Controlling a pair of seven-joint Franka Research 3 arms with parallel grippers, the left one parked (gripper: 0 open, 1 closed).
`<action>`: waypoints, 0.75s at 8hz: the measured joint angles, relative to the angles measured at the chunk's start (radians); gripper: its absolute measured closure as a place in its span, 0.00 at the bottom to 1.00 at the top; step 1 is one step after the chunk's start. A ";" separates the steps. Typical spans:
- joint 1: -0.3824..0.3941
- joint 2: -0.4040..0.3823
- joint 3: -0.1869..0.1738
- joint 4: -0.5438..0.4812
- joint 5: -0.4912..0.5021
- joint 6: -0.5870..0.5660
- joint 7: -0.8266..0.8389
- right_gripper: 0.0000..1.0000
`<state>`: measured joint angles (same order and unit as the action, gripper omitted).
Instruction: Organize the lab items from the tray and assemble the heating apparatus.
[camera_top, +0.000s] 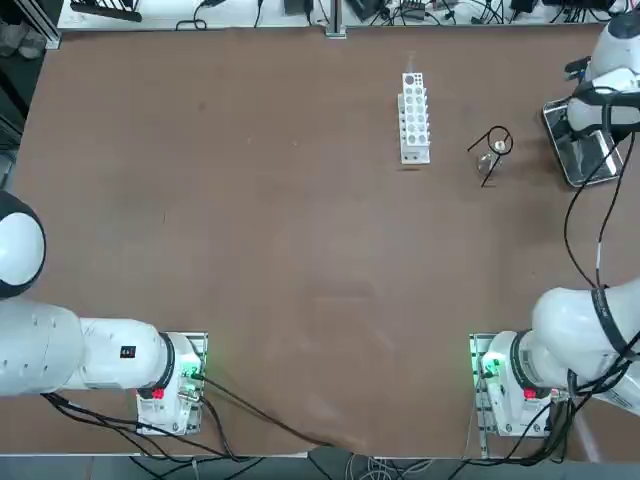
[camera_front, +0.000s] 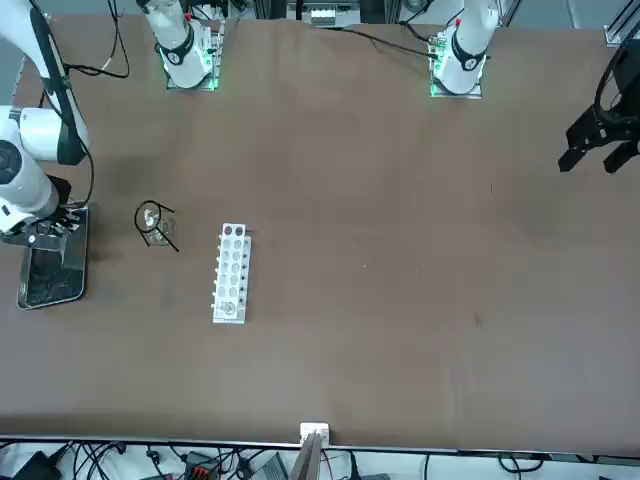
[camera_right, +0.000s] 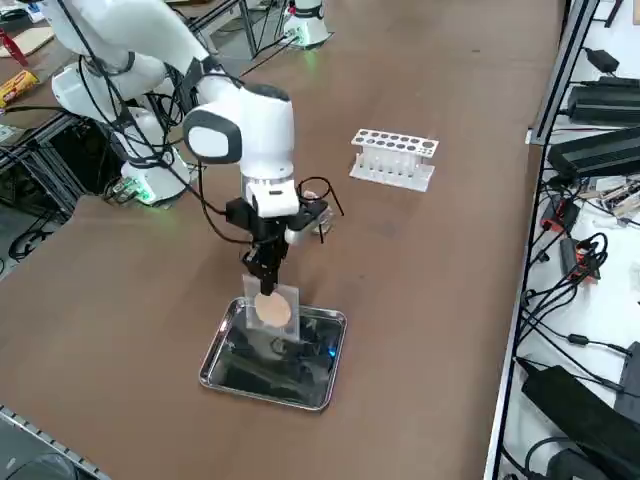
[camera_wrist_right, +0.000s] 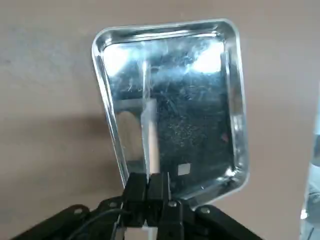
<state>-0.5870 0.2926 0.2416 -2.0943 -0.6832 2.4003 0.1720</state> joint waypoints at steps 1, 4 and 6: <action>0.001 -0.030 0.031 0.020 0.014 -0.055 0.000 0.98; 0.007 -0.091 0.141 0.126 0.019 -0.254 0.000 0.98; 0.045 -0.101 0.235 0.240 0.020 -0.457 0.000 0.98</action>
<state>-0.5418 0.1912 0.4769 -1.8541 -0.6635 1.9437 0.1716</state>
